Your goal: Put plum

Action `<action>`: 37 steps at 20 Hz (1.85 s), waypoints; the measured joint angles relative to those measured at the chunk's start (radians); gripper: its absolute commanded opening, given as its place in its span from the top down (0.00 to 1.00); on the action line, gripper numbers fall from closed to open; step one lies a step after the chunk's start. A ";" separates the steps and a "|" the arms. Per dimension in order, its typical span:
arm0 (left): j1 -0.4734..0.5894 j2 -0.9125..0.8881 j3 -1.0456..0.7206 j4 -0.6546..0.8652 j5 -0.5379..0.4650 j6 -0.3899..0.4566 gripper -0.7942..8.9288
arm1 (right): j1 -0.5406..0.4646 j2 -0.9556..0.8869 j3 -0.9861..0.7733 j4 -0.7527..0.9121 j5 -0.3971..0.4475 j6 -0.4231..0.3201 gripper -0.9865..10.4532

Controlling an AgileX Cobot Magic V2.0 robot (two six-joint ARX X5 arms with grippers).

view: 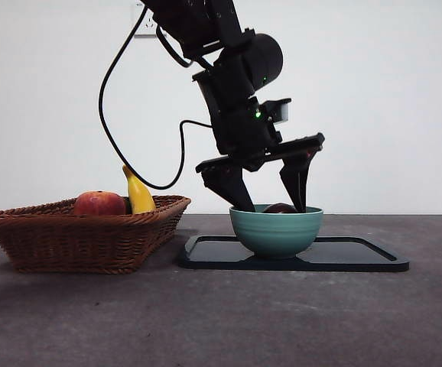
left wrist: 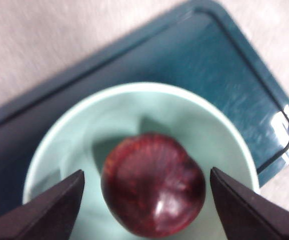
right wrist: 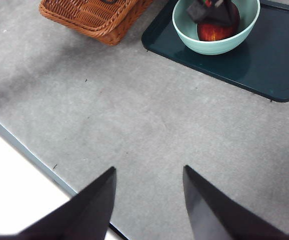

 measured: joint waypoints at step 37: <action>0.137 -0.513 0.264 -0.505 -0.001 0.051 0.64 | 0.000 0.000 0.000 0.000 0.003 0.000 0.73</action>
